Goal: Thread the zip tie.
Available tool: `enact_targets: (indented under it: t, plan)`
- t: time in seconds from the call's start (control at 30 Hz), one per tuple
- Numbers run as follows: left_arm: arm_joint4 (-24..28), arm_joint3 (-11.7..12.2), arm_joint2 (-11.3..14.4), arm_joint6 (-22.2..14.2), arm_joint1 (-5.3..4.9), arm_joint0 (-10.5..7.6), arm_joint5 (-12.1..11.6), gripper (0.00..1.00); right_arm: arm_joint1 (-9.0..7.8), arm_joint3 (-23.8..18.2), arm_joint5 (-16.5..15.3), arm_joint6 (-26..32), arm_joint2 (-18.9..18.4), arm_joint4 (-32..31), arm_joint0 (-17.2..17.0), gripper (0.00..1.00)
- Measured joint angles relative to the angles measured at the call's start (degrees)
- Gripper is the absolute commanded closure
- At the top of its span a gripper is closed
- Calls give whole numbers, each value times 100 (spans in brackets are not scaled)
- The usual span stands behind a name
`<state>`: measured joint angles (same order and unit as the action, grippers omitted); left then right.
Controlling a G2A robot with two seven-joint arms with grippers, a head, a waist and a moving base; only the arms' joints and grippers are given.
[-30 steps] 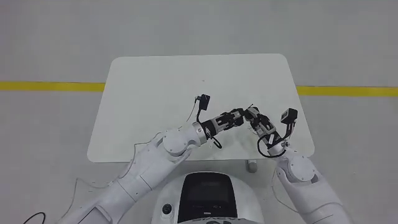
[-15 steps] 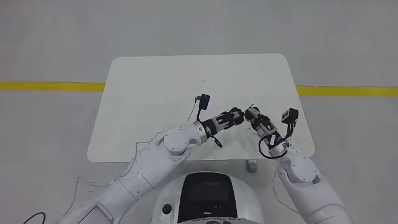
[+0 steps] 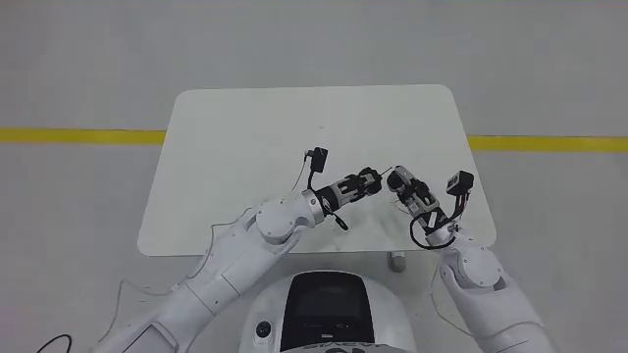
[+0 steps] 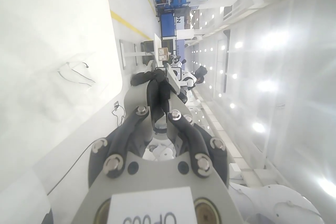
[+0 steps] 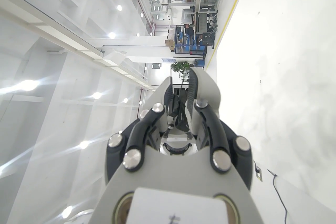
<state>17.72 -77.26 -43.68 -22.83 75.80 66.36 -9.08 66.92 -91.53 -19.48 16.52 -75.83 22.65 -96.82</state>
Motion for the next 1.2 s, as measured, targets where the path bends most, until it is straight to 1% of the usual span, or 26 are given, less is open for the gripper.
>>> enact_targets:
  t: [0.17,0.23,0.47,0.57,0.63,0.67,0.7,0.8,0.83,0.93,1.0,1.03,1.2]
  plan:
    - [105,0,-261,-276,-92,93,43,100,-2,41,0,55,-160,67,-32,0]
    - [122,-29,-351,-362,-129,135,153,100,-3,45,0,88,-169,79,-32,0]
    - [117,-36,-354,-365,-131,137,171,100,-3,45,0,82,-166,77,-32,0]
    - [162,-58,-356,-382,-131,153,205,100,-3,64,62,153,-181,127,-2,0]
    - [317,-62,-416,-619,-153,163,228,100,-31,145,97,505,-258,112,32,0]
    - [410,-61,-458,-799,-171,170,229,100,-48,190,98,700,-303,88,42,0]
    - [502,-54,-519,-1079,-201,173,238,100,-71,249,98,960,-364,52,52,0]
    - [581,-36,-681,-1690,-287,181,310,100,-116,391,103,1553,-496,104,89,0]
    - [599,-32,-729,-1810,-309,186,345,100,-128,431,118,1722,-527,140,112,0]
    - [554,-43,-828,-2087,-370,185,442,100,-157,543,145,2282,-579,293,210,0]
    - [496,-65,-827,-2271,-394,162,440,100,-172,586,167,2690,-580,347,265,0]
    - [453,-72,-812,-2312,-398,153,426,100,-174,590,170,2749,-580,349,268,0]
    - [426,-75,-800,-2315,-398,150,416,100,-173,587,169,2654,-580,345,265,0]
